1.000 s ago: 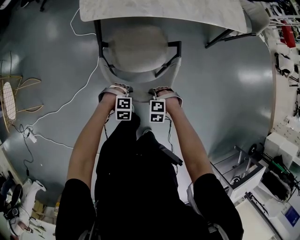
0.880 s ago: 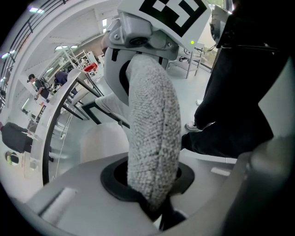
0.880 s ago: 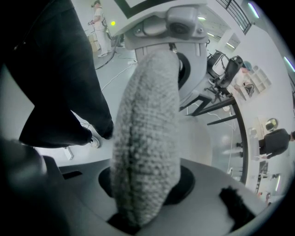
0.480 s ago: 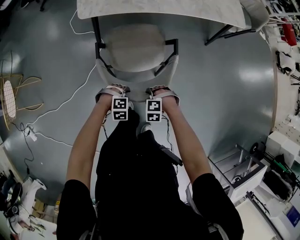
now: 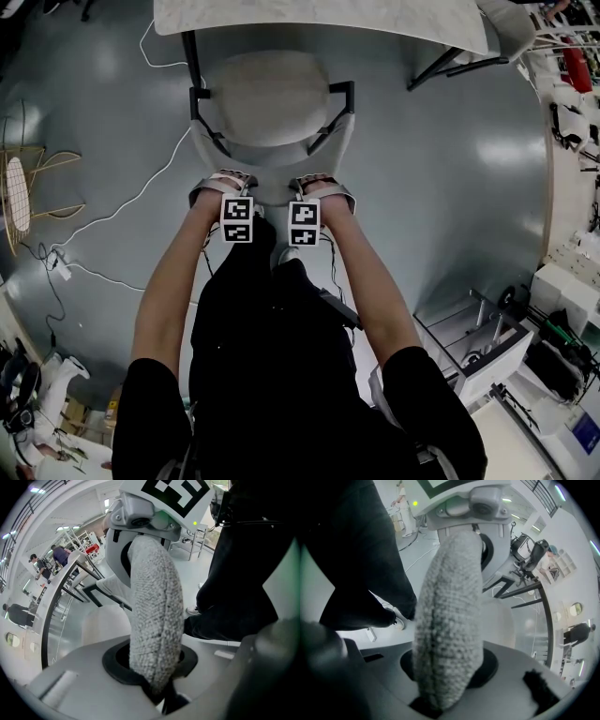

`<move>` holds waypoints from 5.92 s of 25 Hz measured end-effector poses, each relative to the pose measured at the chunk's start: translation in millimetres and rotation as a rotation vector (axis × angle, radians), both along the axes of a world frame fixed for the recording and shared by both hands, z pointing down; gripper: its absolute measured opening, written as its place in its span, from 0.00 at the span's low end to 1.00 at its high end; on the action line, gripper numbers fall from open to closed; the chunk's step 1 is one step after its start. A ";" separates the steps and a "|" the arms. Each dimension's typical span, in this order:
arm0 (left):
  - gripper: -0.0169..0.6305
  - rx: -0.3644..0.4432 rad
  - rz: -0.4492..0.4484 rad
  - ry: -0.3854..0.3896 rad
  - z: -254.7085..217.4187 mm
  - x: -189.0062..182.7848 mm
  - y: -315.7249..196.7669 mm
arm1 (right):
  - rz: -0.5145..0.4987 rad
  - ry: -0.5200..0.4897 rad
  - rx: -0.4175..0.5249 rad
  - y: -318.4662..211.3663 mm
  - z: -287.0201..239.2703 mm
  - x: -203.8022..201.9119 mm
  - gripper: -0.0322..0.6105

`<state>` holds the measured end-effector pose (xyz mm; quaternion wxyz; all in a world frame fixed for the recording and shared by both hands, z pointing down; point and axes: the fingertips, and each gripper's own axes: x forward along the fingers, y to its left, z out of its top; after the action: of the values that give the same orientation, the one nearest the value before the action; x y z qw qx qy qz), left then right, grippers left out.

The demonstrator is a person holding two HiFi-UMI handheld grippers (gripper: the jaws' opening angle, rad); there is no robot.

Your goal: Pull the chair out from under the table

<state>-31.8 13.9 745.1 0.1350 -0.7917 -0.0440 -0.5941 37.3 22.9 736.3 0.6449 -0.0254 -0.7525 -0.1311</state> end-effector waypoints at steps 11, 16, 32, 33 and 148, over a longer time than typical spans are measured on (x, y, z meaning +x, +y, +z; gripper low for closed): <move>0.15 0.001 0.008 0.003 0.4 5.7 21.6 | 0.009 -0.001 0.001 22.5 0.8 4.9 0.21; 0.15 0.002 0.018 0.002 1.2 9.5 36.8 | 0.016 -0.001 0.001 38.5 1.5 8.7 0.21; 0.15 -0.002 0.019 0.000 1.0 17.1 76.9 | 0.024 -0.001 -0.001 78.5 0.5 16.4 0.21; 0.15 -0.002 0.018 0.000 0.8 17.1 78.7 | 0.024 0.000 -0.001 80.4 0.4 16.5 0.21; 0.34 -0.059 -0.079 0.025 7.8 29.4 217.4 | 0.053 0.013 -0.076 221.1 6.1 24.6 0.35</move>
<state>-2.4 231.3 752.9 0.0885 -0.8039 -0.0285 -0.5874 61.9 244.0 742.4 0.6517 -0.0306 -0.7531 -0.0853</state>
